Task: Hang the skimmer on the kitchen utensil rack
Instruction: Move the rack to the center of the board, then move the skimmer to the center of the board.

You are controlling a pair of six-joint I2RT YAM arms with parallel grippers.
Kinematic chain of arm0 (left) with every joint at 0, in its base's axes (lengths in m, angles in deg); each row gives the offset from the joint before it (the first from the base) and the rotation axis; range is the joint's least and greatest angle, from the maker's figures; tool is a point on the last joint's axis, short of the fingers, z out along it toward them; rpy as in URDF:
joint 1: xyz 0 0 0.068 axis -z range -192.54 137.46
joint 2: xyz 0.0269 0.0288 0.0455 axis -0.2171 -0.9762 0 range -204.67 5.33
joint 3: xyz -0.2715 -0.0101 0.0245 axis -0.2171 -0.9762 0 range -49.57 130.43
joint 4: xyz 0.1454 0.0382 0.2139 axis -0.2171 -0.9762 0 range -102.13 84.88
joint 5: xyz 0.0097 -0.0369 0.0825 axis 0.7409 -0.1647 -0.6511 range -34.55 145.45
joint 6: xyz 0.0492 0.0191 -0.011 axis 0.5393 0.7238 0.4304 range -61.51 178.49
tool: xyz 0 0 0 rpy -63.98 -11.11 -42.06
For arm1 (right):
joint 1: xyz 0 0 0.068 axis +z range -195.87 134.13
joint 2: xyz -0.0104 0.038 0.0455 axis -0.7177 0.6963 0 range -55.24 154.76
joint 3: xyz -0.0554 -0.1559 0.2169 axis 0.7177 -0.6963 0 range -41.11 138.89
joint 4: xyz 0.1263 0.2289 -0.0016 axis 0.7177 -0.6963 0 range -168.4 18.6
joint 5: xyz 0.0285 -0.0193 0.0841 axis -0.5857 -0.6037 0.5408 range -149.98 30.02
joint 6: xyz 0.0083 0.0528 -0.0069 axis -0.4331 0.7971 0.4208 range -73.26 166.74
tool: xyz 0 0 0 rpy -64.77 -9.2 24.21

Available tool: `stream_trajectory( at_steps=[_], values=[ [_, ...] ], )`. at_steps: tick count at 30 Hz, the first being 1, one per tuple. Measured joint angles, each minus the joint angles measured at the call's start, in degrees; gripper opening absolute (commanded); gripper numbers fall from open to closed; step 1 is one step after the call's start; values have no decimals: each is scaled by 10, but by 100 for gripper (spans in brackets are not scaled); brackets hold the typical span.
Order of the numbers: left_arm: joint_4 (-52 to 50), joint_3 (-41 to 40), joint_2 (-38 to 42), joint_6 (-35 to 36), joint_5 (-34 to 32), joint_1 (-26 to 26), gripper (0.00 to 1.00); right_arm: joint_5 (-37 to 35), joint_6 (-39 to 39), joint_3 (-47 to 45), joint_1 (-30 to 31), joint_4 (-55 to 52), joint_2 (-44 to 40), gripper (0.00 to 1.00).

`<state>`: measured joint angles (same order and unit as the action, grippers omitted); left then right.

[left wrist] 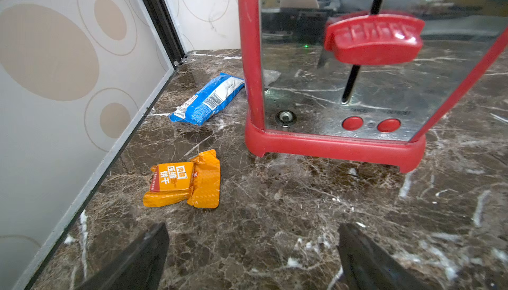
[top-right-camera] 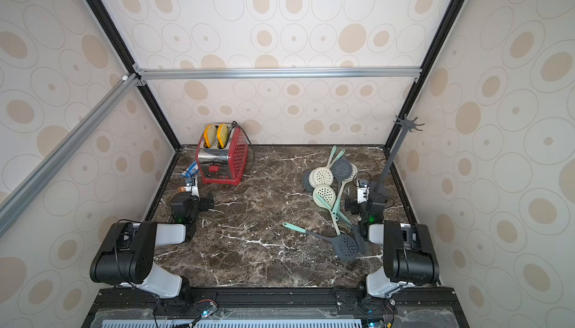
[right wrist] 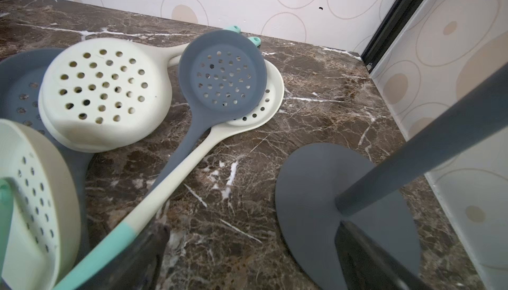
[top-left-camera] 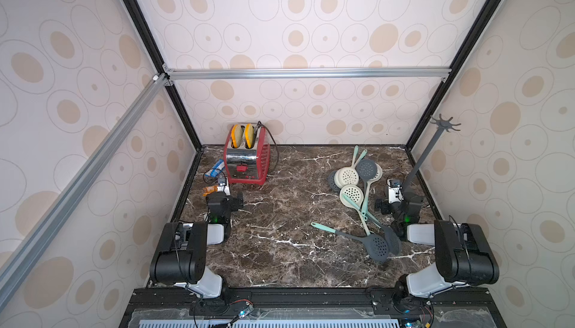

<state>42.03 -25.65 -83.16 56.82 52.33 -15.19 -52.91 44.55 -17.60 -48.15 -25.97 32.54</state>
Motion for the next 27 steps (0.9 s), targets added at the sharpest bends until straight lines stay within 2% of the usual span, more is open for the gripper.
stream_trajectory(
  at_steps=[27],
  values=[
    [-1, 0, 0, 0, -11, 8, 99, 9, 0, 0, -3, 1, 0, 100]
  ],
)
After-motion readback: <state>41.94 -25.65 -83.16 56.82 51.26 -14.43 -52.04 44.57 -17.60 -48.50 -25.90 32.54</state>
